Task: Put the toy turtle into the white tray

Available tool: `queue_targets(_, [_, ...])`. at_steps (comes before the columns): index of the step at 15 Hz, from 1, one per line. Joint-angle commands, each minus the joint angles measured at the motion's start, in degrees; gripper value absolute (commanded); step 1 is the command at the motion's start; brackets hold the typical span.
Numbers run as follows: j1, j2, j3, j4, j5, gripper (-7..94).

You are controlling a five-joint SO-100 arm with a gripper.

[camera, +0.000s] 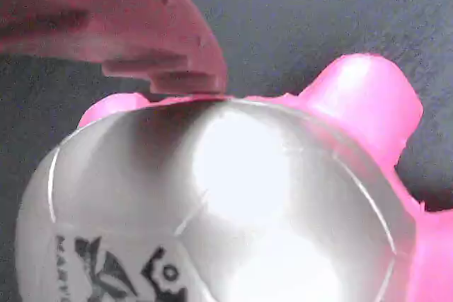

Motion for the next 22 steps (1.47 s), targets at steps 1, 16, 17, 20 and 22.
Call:
queue_targets(1, [-0.09,1.41,-1.41,1.23,-0.44,58])
queue_targets(16, [-0.09,1.14,-1.49,1.41,0.53,-2])
queue_targets(17, [-0.09,1.76,-1.14,1.23,0.79,-2])
queue_targets(20, [-2.90,3.87,-8.44,12.22,3.60,-2])
queue_targets(22, [-6.24,5.63,-14.50,19.16,7.03,-2])
